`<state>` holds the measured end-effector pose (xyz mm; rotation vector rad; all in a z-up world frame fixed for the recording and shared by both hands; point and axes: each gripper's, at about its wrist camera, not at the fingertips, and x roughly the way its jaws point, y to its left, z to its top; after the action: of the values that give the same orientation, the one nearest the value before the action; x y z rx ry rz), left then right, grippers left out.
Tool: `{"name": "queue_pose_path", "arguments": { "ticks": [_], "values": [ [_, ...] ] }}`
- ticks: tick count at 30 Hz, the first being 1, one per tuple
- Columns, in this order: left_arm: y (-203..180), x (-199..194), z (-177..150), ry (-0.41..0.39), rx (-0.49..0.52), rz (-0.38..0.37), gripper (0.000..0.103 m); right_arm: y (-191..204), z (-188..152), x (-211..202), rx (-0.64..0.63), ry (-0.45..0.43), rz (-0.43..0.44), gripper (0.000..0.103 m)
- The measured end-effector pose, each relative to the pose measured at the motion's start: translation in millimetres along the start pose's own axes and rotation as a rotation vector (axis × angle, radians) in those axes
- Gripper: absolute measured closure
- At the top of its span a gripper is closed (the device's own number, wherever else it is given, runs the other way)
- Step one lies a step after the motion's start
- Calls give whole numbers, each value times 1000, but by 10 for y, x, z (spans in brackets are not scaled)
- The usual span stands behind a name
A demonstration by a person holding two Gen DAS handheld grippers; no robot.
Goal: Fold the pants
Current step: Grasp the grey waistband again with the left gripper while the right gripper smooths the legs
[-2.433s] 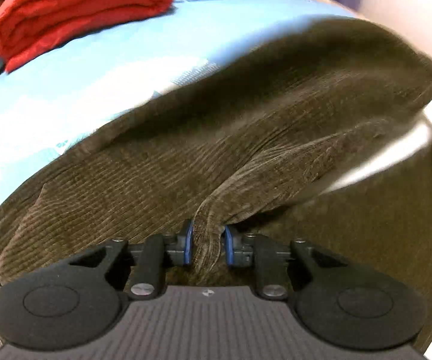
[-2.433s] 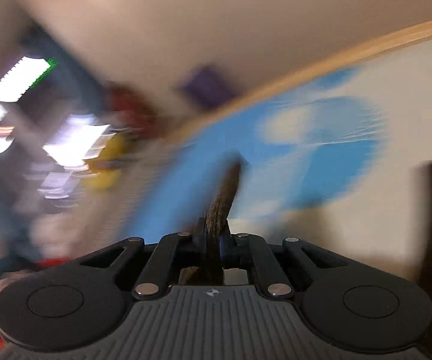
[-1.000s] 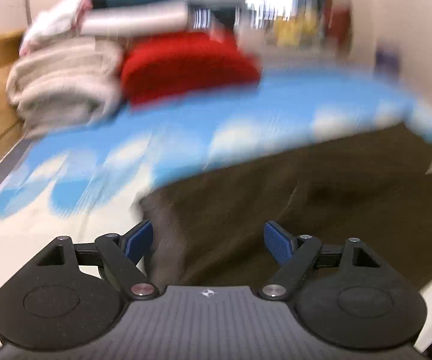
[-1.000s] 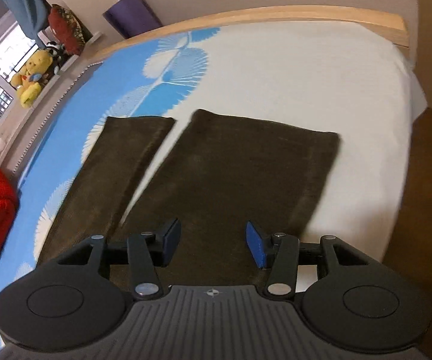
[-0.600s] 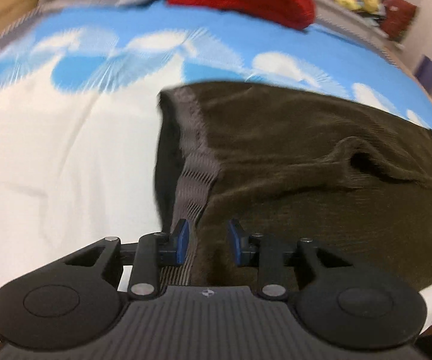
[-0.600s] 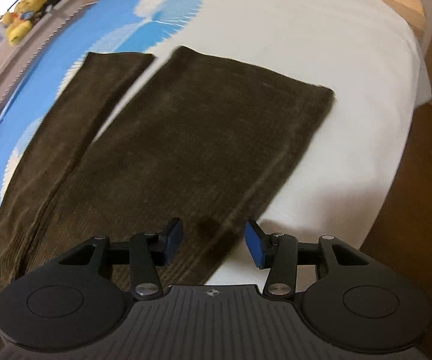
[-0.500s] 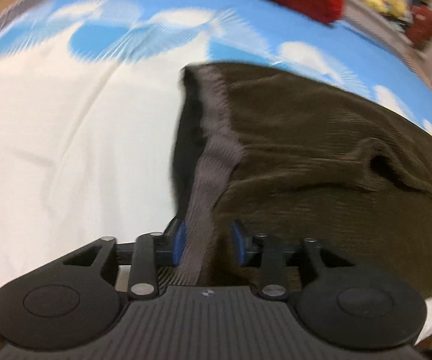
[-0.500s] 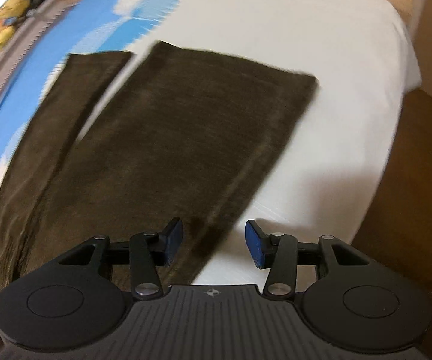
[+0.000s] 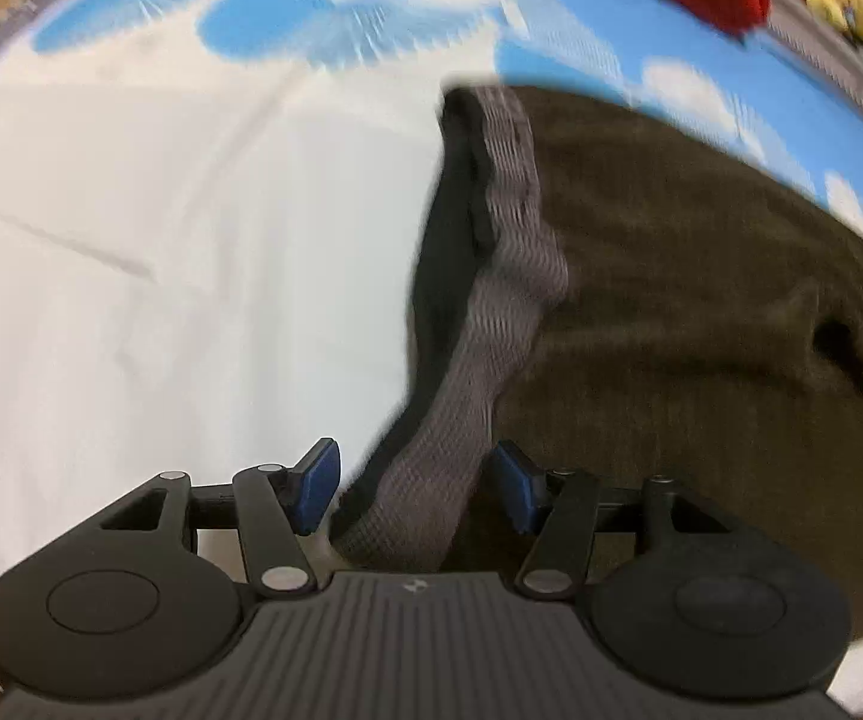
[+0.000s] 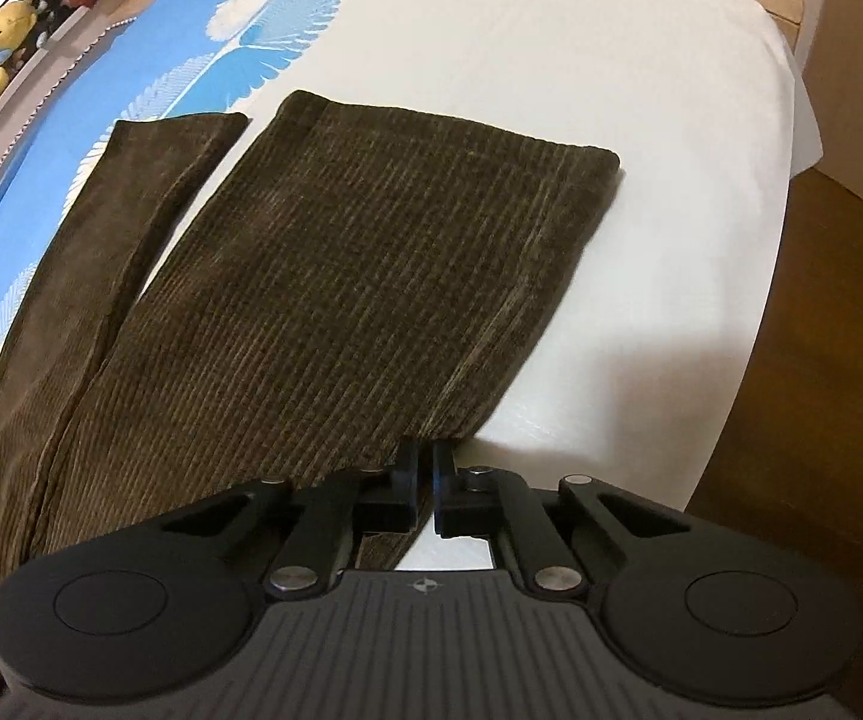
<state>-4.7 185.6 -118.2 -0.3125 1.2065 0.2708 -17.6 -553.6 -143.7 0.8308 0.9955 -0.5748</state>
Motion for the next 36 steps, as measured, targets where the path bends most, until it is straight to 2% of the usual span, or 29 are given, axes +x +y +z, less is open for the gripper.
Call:
{"name": "queue_pose_path", "arguments": {
  "ticks": [2,4,7,8,10,13,15,17,19,23,25,27,29,30,31,32,34,36],
  "values": [
    [-68,28,-34,7,79,42,39,-20,15,-52,4,-17,22,101],
    [-75,16,-48,-3,100,31,43,-22,58,-131,18,-55,68,101],
    [-45,-8,-81,-14,135,29,64,-31,75,-239,5,-91,97,101],
    [-52,-36,-98,-29,153,22,80,-32,70,-257,0,-95,94,101],
    [-46,-182,-130,-84,190,1,94,-43,67,-290,-5,-101,91,101],
    [53,-473,-194,-189,174,-66,96,38,24,-352,-65,-126,73,101],
    [132,-615,-257,-232,171,-110,97,86,2,-399,-96,-154,74,101],
    [157,-649,-311,-224,185,-113,97,97,-14,-445,-111,-178,65,101],
    [215,-613,-351,-198,177,-109,97,79,-15,-440,-112,-182,20,102],
    [278,-509,-337,-138,142,-102,95,-18,-1,-268,-61,-104,-48,101],
    [277,-400,-332,-77,143,-57,93,25,-14,-196,-89,-75,-77,100],
    [261,-400,-305,-101,162,4,86,85,-15,-220,-127,-110,-91,97],
    [206,-496,-298,-159,176,-14,81,161,-21,-298,-182,-165,-104,95],
    [170,-537,-282,-185,187,-47,81,211,-33,-336,-217,-190,-105,87],
    [97,-580,-287,-207,210,-87,78,260,-48,-372,-250,-215,-108,77],
    [21,-594,-299,-212,241,-115,73,311,-67,-410,-276,-236,-105,73],
    [-185,-569,-347,-194,339,-156,64,409,-113,-499,-331,-281,-67,71],
    [-364,-467,-417,-134,429,-155,57,469,-126,-601,-363,-313,-7,70]
  ]
}}
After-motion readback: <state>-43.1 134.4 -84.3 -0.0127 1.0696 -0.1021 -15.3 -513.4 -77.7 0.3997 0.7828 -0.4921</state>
